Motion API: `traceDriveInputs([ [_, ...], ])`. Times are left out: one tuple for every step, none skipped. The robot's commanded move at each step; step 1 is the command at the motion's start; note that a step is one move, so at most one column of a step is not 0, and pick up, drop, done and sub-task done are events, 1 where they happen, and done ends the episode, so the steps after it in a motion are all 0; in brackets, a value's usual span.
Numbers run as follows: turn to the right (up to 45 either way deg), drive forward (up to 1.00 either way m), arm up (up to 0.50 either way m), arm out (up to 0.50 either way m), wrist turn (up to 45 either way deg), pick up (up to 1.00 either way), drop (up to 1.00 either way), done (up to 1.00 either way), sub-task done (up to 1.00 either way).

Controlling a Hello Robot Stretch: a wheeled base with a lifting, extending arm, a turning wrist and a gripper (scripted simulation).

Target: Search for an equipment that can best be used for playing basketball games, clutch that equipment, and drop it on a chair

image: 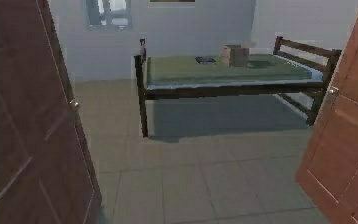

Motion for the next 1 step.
traceDriveInputs([
  [0.0, 1.00, 0.00, 0.00, 0.0, 0.00, 0.00, 0.00, 0.00],
])
